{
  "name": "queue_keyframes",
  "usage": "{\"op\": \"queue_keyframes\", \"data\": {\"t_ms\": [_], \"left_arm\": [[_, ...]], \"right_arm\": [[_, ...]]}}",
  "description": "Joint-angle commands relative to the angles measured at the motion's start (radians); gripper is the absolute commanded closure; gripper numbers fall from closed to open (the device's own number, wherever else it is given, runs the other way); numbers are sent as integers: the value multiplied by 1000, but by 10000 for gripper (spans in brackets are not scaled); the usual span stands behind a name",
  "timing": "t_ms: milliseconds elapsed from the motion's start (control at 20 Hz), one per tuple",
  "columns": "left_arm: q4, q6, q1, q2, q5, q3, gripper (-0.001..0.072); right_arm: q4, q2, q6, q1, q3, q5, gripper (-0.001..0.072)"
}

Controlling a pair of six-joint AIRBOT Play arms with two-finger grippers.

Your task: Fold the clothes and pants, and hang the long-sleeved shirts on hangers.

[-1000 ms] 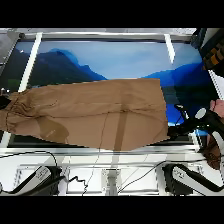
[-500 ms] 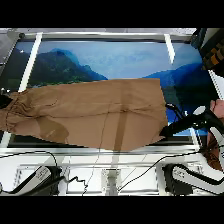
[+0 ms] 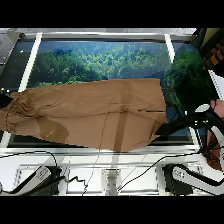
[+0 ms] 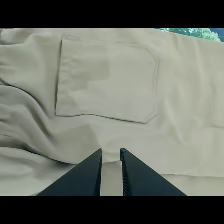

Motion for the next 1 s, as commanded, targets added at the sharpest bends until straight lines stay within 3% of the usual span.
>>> {"op": "queue_keyframes", "data": {"t_ms": [0, 200, 300, 400, 500, 550, 600, 750, 800, 850, 900, 950], "left_arm": [[7, 14, 7, 0, 13, 0, 552], [18, 14, 35, 0, 18, 0, 552], [18, 14, 46, 0, 19, 0, 552], [26, 15, 47, 0, 19, 0, 552], [33, 15, 47, 0, 19, 0, 552], [43, 15, 47, 0, 19, 0, 552], [51, 15, 47, 0, 19, 0, 552], [76, 15, 47, 0, 20, 0, 552], [76, 15, 47, 0, 21, 0, 552], [75, 15, 47, 0, 22, 0, 552], [75, 15, 47, 0, 23, 0, 552], [75, 15, 47, 0, 23, 0, 552]], "right_arm": [[115, 6, 43, 0, 93, 43, 693], [11, 6, 127, 0, 197, 33, 681], [-213, 6, 267, 0, 225, 9, 573], [-408, 6, 313, 0, 226, 46, 559], [-465, 6, 312, 0, 212, 119, 540], [-468, 6, 311, 0, 190, 130, 433], [-483, 6, 310, 0, 154, 132, 377], [-591, 6, 301, 0, 32, 92, 364], [-596, 6, 298, -3, 4, 37, 296], [-591, 6, 313, -10, -10, -30, 182], [-591, 6, 354, -21, -13, -99, 138], [-592, 6, 387, -32, -12, -142, 138]]}}
